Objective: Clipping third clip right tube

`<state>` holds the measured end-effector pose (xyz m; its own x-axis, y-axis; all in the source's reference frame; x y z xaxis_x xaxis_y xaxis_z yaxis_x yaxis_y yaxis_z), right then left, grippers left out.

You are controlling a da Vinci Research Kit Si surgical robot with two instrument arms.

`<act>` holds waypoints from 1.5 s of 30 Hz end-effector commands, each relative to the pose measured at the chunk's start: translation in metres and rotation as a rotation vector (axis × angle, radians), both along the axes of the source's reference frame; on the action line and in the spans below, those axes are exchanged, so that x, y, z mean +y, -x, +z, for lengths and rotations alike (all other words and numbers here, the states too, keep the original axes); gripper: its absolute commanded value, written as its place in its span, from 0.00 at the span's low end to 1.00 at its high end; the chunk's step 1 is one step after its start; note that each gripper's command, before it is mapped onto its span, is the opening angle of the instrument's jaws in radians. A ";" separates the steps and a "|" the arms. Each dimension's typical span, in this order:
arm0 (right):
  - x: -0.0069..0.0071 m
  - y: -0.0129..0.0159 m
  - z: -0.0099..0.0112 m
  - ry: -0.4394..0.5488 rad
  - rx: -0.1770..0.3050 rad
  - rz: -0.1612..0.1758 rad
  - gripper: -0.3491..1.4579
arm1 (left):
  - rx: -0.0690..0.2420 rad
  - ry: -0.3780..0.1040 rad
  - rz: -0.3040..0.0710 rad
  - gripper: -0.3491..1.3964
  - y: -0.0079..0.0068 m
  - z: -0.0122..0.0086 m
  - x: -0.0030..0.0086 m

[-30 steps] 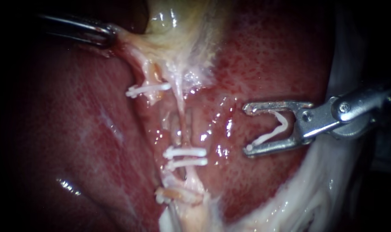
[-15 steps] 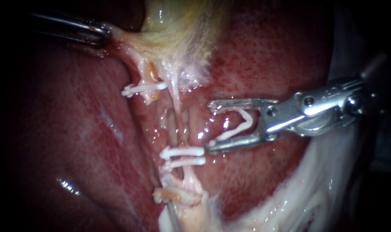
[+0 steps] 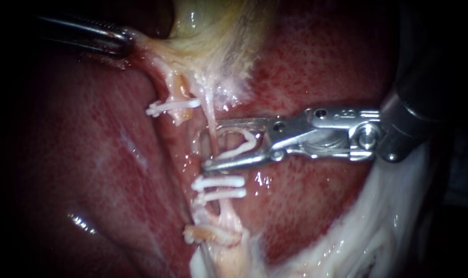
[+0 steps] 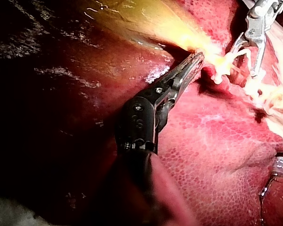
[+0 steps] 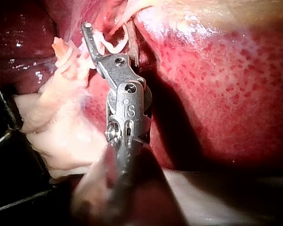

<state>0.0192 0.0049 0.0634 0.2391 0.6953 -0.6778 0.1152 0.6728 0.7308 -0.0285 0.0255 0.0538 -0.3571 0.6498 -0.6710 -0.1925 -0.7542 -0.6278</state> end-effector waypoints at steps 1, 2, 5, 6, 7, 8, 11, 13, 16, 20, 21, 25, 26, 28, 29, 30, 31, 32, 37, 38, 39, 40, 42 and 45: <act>0.0000 -0.0002 -0.0001 -0.020 0.019 0.005 0.47 | 0.000 0.000 0.000 0.00 0.0000 0.0000 0.0000; 0.0000 -0.0003 -0.0001 -0.026 0.028 0.007 0.47 | 0.000 0.000 -0.001 0.00 0.0000 0.0000 0.0000; 0.0001 -0.0006 -0.0009 -0.068 0.081 0.017 0.47 | 0.000 0.000 -0.001 0.00 0.0001 0.0000 0.0000; 0.0002 -0.0007 -0.0013 -0.071 0.095 0.017 0.47 | 0.000 0.000 -0.001 0.00 0.0001 0.0000 0.0000; 0.0002 -0.0007 -0.0019 -0.080 0.111 0.015 0.47 | 0.000 0.000 -0.001 0.00 0.0001 0.0000 0.0000; 0.0003 -0.0007 -0.0023 -0.083 0.117 0.011 0.47 | 0.000 0.000 -0.001 0.00 0.0001 0.0000 0.0000; 0.0006 -0.0007 -0.0038 -0.089 0.128 0.009 0.46 | 0.000 0.000 -0.001 0.00 0.0001 0.0000 0.0000; 0.0007 -0.0007 -0.0043 -0.092 0.134 0.012 0.46 | 0.000 0.000 -0.001 0.00 0.0001 0.0000 0.0000; 0.0008 -0.0007 -0.0046 -0.094 0.138 0.013 0.45 | 0.000 0.000 -0.001 0.00 0.0001 0.0000 0.0000; 0.0008 -0.0003 -0.0045 -0.094 0.139 0.012 0.40 | 0.000 0.000 -0.001 0.00 0.0001 0.0000 0.0000; 0.0008 -0.0003 -0.0045 -0.094 0.139 0.011 0.39 | 0.000 0.000 -0.001 0.00 0.0001 0.0000 0.0000; 0.0009 0.0001 -0.0043 -0.100 0.140 0.007 0.29 | 0.000 0.000 -0.001 0.00 0.0001 0.0000 0.0001; 0.0009 0.0001 -0.0043 -0.099 0.139 0.009 0.28 | 0.000 0.000 -0.001 0.00 0.0001 0.0000 0.0001; 0.0009 0.0001 -0.0043 -0.112 0.139 0.006 0.23 | 0.000 0.000 -0.001 0.00 0.0001 0.0000 0.0001; 0.0009 0.0001 -0.0043 -0.118 0.139 0.003 0.21 | 0.000 0.000 -0.001 0.00 0.0001 0.0000 0.0001; 0.0009 0.0001 -0.0043 -0.124 0.139 0.003 0.17 | 0.000 0.000 -0.001 0.00 0.0001 0.0000 0.0001; 0.0009 0.0001 -0.0043 -0.124 0.139 0.002 0.14 | 0.000 0.000 -0.001 0.00 0.0001 0.0000 0.0001; 0.0009 0.0001 -0.0043 -0.130 0.138 0.001 0.12 | 0.000 0.000 -0.001 0.00 0.0001 0.0000 0.0001; 0.0009 0.0002 -0.0044 -0.182 0.136 -0.011 0.00 | 0.000 0.000 -0.001 0.00 0.0001 0.0000 0.0001; 0.0009 0.0003 -0.0044 -0.200 0.134 -0.015 0.00 | 0.000 0.000 -0.001 0.00 0.0001 0.0000 0.0001; 0.0009 0.0003 -0.0044 -0.212 0.134 -0.013 0.00 | 0.000 0.000 -0.001 0.00 0.0001 0.0000 0.0001; 0.0008 0.0003 -0.0044 -0.218 0.133 -0.013 0.00 | 0.000 0.000 -0.001 0.00 0.0001 0.0000 0.0001; 0.0008 0.0002 -0.0044 -0.222 0.129 -0.014 0.00 | 0.000 0.000 -0.001 0.00 0.0001 0.0000 0.0001; 0.0008 0.0002 -0.0043 -0.222 0.130 -0.022 0.00 | 0.000 0.000 -0.001 0.00 0.0002 0.0001 0.0001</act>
<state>0.0190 0.0058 0.0590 0.1763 0.8260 -0.5355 0.2305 0.4942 0.8382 -0.0286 0.0256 0.0539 -0.3567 0.6501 -0.6709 -0.1933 -0.7540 -0.6278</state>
